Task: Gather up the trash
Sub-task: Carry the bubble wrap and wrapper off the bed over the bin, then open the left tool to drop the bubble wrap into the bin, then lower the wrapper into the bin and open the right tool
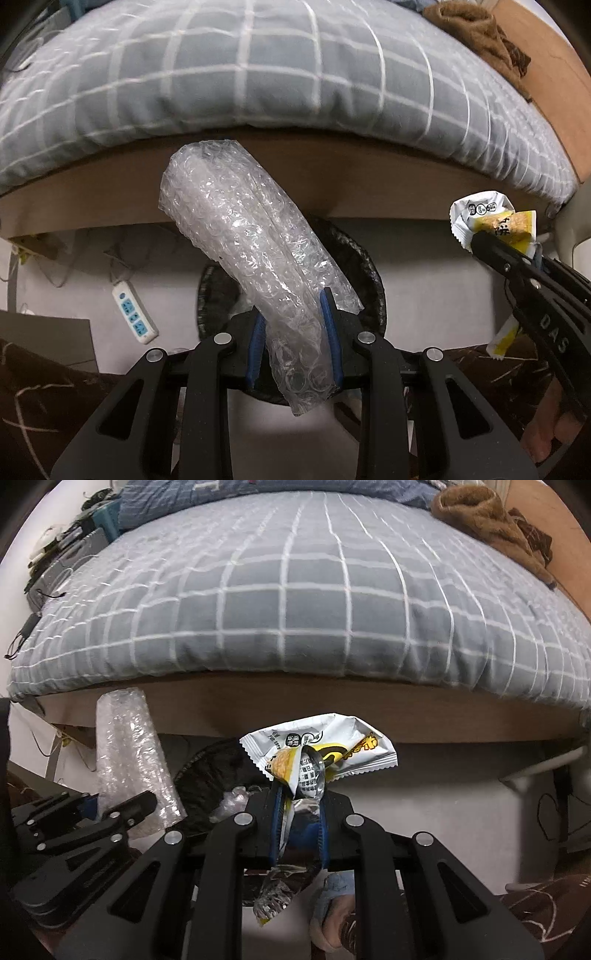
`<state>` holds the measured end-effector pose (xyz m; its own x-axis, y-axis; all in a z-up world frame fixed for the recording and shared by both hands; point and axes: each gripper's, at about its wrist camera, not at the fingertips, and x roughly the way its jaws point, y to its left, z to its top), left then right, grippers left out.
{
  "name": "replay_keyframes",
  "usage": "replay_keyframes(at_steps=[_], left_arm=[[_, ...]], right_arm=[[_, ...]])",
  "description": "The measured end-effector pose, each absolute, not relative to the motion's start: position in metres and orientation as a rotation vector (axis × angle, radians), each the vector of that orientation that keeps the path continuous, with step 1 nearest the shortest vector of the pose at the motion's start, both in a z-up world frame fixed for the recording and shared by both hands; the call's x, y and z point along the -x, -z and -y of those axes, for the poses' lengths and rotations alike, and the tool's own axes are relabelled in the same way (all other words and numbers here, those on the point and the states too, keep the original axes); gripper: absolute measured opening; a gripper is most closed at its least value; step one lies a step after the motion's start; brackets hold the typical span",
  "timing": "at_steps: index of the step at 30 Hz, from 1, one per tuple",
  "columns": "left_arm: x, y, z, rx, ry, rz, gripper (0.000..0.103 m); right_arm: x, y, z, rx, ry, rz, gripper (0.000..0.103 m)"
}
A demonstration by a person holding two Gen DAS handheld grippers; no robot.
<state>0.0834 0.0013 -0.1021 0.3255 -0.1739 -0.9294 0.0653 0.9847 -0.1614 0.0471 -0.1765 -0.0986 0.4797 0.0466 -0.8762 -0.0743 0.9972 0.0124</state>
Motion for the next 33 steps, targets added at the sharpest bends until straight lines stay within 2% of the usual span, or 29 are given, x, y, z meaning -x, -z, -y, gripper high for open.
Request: replay_keyframes(at_steps=[6,9,11,13,18,22,33], left_arm=[[-0.101,0.123,0.017,0.087,0.191,-1.283,0.028],[-0.102,0.129,0.022,0.071,0.218,-1.291,0.033],[-0.102,0.131,0.023,0.065,0.215,-1.287,0.04],[-0.107,0.13,0.025,0.041,0.192,-1.268,0.06],[-0.108,0.124,0.007,0.047,0.132,-1.233,0.083],[-0.107,0.114,-0.009,0.013,0.076,-1.186,0.097],[-0.102,0.107,-0.068,0.037,0.007,-1.165,0.097]], right_arm=[[-0.051,0.122,0.203,-0.006,-0.032,-1.123,0.015],[-0.051,0.127,0.208,-0.021,-0.026,-1.132,0.015],[-0.051,0.129,0.208,-0.026,-0.029,-1.133,0.015],[-0.052,0.129,0.207,-0.031,-0.035,-1.131,0.015],[-0.054,0.128,0.198,-0.026,-0.061,-1.123,0.015],[-0.056,0.124,0.178,-0.021,-0.094,-1.119,0.015],[-0.066,0.124,0.113,0.025,-0.199,-1.136,0.015]])
